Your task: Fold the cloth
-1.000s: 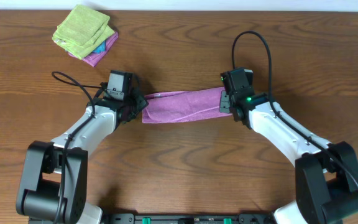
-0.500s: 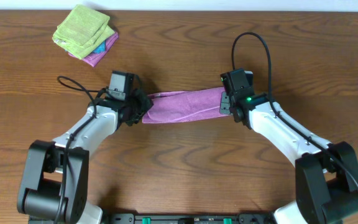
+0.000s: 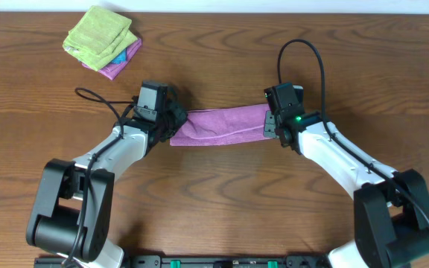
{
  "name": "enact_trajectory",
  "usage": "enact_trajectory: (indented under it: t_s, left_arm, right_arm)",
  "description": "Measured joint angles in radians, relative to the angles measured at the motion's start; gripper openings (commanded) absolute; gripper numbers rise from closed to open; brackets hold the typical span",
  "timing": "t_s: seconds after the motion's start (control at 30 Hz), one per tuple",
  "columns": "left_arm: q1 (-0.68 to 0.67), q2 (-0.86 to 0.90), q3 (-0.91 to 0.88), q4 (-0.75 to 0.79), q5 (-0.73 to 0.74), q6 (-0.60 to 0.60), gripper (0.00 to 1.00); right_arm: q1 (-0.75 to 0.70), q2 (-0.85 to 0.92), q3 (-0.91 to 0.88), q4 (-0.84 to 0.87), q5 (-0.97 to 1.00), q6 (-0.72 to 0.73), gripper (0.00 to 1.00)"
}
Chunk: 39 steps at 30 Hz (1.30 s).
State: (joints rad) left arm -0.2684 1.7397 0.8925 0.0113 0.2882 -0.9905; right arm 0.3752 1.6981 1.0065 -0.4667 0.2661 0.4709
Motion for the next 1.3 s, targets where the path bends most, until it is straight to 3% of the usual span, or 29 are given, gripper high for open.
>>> enact_trajectory:
  t_s: [0.33,0.63,1.03,1.3]
  left_arm:
    - [0.065,0.0,0.0,0.0,-0.01,0.003,0.33]
    - [0.064,0.0,0.0,-0.114,0.047,0.004,0.34]
    - [0.016,0.0,0.0,-0.109,0.072,-0.005,0.37]
    - [0.005,0.0,0.0,-0.076,0.135,-0.012,0.32]
  right_arm:
    - [0.0,0.0,0.0,-0.015,0.0,0.0,0.38]
    - [0.0,0.0,0.0,-0.019,-0.004,0.0,0.37]
    - [0.0,0.0,0.0,-0.019,-0.012,0.0,0.36]
    - [0.0,0.0,0.0,-0.029,-0.012,0.0,0.36]
